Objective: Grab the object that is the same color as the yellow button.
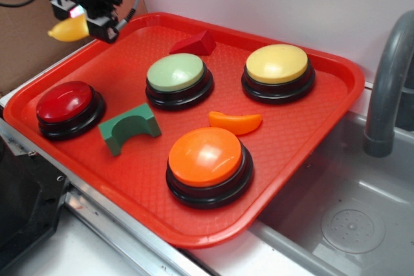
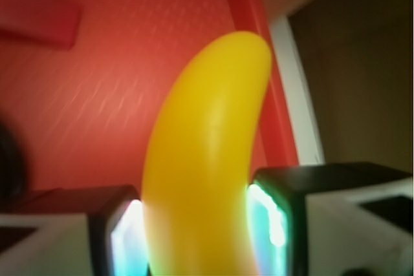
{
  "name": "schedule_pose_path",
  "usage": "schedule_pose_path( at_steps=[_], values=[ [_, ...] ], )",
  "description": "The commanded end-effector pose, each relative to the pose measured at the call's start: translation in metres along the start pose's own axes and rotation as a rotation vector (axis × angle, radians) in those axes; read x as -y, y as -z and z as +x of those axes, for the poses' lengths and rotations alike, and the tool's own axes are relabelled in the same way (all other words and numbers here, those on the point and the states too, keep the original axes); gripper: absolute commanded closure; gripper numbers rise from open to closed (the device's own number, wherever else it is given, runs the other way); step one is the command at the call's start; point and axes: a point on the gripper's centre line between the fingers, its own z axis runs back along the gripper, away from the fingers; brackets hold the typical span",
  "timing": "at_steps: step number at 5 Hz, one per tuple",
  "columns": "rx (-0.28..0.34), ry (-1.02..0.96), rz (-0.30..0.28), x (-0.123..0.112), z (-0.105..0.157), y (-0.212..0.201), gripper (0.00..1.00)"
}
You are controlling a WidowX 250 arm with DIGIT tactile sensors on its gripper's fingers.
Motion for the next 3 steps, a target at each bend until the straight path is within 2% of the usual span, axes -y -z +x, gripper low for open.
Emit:
schedule_pose_path(
  at_steps=[1,2,3],
  values=[
    [0.080,0.165,-0.076,0.025,-0.016,-0.129,1.00],
    [0.137,0.211,-0.121,0.032,-0.026,-0.149,1.00],
    [0.151,0.218,-0.158,0.031,-0.030,-0.147,1.00]
  ],
)
